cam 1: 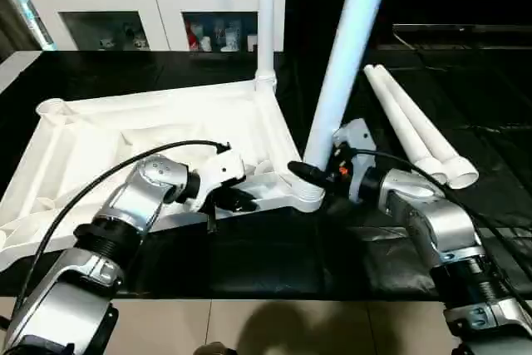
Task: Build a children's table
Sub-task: Insert table leg to table base
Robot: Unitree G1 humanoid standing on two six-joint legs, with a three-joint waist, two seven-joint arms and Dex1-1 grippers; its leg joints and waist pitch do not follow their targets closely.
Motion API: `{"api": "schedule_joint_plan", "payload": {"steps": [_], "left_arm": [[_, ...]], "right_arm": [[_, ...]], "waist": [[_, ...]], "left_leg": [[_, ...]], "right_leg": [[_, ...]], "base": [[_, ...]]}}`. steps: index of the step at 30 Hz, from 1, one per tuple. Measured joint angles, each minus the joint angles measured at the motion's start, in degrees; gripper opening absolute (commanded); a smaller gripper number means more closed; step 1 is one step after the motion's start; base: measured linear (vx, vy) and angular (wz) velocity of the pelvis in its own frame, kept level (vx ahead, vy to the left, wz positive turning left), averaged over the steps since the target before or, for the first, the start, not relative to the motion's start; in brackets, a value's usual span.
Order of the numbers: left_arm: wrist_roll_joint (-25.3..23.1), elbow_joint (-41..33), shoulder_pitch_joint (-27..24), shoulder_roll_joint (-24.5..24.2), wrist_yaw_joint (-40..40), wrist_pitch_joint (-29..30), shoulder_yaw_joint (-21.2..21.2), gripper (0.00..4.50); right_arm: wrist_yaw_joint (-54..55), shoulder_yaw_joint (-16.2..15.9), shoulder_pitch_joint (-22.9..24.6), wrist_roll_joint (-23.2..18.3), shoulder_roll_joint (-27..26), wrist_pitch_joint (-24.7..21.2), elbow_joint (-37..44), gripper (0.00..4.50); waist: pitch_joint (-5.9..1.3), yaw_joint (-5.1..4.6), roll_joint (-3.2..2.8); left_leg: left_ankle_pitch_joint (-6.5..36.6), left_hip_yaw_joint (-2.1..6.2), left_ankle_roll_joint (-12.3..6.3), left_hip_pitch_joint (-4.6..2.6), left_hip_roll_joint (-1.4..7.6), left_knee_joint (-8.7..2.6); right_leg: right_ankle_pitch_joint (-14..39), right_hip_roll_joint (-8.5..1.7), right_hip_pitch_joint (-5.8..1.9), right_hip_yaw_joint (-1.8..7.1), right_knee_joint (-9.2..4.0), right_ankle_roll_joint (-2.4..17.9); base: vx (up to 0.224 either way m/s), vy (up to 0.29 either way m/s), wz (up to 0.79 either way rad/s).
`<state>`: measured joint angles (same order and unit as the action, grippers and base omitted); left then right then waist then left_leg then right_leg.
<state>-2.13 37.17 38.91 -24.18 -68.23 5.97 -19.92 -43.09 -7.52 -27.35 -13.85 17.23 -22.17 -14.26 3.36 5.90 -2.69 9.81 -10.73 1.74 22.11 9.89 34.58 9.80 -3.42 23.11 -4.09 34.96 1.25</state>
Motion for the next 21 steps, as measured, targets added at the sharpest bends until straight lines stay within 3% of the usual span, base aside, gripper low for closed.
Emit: {"api": "schedule_joint_plan", "payload": {"steps": [12,21], "left_arm": [[0.12,1.44,0.38,0.38,-0.09,0.17,0.73,0.0],[-0.01,2.38,0.55,0.31,0.58,0.16,1.13,0.0]], "right_arm": [[-0.42,0.33,-2.89,0.12,-1.46,2.36,-6.76,1.93],[-2.29,0.69,-6.19,0.21,-2.57,4.23,-13.15,1.93]], "waist": [[-0.01,0.02,0.01],[-0.03,-0.63,0.04]], "left_leg": [[-0.02,-0.01,0.01,-0.06,0.0,0.05],[-0.02,-0.02,0.01,-0.16,0.0,0.1]], "right_leg": [[0.01,0.0,-0.04,0.01,0.02,-0.03],[0.01,0.0,-0.11,0.02,0.03,-0.04]], "base": [[0.0,0.0,0.0],[0.0,0.0,0.0]]}}
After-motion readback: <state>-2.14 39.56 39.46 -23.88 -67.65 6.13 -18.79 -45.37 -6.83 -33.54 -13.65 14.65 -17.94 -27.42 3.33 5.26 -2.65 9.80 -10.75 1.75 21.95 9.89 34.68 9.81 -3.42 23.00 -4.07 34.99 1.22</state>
